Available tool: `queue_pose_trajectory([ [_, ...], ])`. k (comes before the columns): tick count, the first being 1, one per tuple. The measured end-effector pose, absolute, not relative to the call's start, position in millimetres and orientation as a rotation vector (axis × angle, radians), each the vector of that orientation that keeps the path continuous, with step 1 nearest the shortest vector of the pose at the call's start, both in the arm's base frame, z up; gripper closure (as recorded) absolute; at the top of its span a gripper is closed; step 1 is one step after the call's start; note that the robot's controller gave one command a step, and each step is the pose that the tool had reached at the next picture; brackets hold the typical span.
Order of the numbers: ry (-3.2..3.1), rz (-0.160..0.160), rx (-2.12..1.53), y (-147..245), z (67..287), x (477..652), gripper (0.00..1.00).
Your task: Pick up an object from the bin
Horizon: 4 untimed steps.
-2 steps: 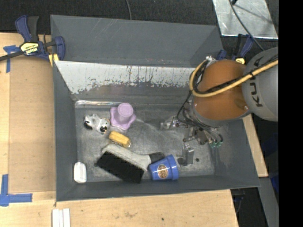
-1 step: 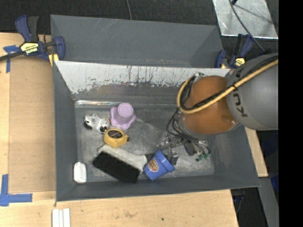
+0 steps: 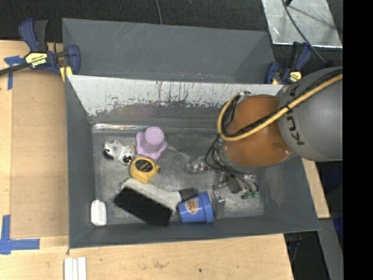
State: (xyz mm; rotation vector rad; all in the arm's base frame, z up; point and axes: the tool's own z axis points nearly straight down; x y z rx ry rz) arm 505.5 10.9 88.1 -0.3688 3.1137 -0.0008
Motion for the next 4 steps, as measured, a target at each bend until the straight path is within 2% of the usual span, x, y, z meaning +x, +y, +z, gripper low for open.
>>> queue_pose_trajectory([
  [2,3.107,-0.007,-0.444,26,84,500.2,0.0],
  [3,2.94,-0.006,-1.009,86,78,512.8,1.0],
  [4,2.94,-0.006,-1.009,86,78,512.8,1.0],
])
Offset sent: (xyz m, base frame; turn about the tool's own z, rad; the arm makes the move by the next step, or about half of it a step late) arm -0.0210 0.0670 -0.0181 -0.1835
